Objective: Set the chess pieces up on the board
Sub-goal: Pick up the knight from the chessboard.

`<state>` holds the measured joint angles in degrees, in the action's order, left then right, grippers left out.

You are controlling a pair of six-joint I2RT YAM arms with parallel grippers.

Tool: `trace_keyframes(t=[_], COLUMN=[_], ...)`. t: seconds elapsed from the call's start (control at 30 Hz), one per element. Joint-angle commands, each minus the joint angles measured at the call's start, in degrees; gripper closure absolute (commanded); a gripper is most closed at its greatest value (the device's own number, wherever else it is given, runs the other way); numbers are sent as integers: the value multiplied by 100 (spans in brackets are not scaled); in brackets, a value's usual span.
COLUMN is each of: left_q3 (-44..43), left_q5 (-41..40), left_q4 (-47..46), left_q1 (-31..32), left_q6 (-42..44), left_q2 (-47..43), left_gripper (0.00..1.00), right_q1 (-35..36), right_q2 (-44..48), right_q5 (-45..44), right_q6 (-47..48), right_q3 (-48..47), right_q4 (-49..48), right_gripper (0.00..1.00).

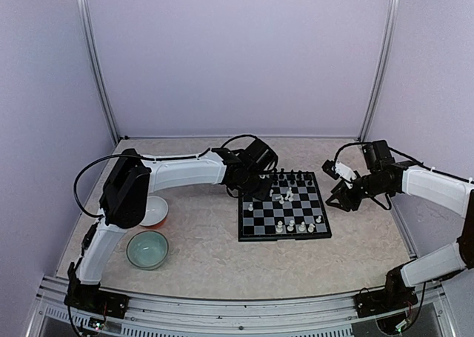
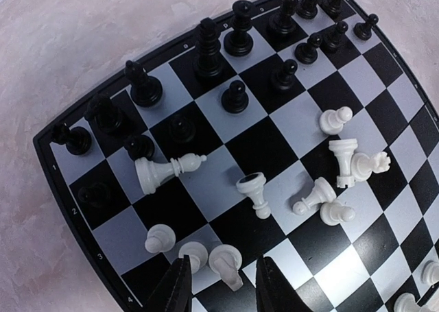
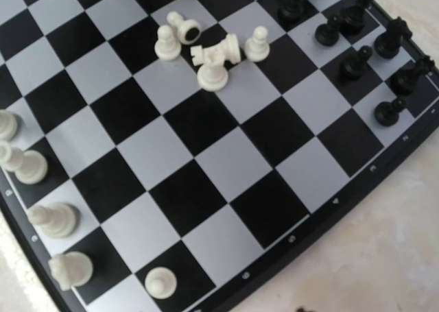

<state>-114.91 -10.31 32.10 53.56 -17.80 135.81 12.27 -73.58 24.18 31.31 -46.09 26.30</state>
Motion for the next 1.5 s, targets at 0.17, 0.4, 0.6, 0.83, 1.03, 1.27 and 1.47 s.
trace_keyframes(t=[0.17, 0.4, 0.6, 0.83, 1.03, 1.27, 1.47], left_q3=[-203, -338, -571, -617, -592, -460, 196], left_q5=[131, 96, 29, 24, -70, -523, -702], left_q4=[36, 62, 133, 215, 269, 331, 412], left_q1=[-21, -21, -21, 0, 108, 469, 731], left_q6=[-83, -83, -58, -75, -47, -33, -51], left_q2=[182, 313, 487, 513, 363, -242, -899], left_gripper=[70, 71, 73, 78, 90, 94, 94], right_q1=[99, 125, 126, 126, 135, 135, 144], right_q2=[-85, -105, -110, -113, -121, -121, -121], right_q5=[-58, -86, -81, -89, -97, -104, -86], right_q6=[51, 51, 51, 51, 51, 51, 59], right_q3=[56, 56, 64, 65, 65, 64, 65], right_q4=[18, 15, 25, 24, 27, 26, 37], right_gripper=[54, 54, 54, 54, 54, 54, 54])
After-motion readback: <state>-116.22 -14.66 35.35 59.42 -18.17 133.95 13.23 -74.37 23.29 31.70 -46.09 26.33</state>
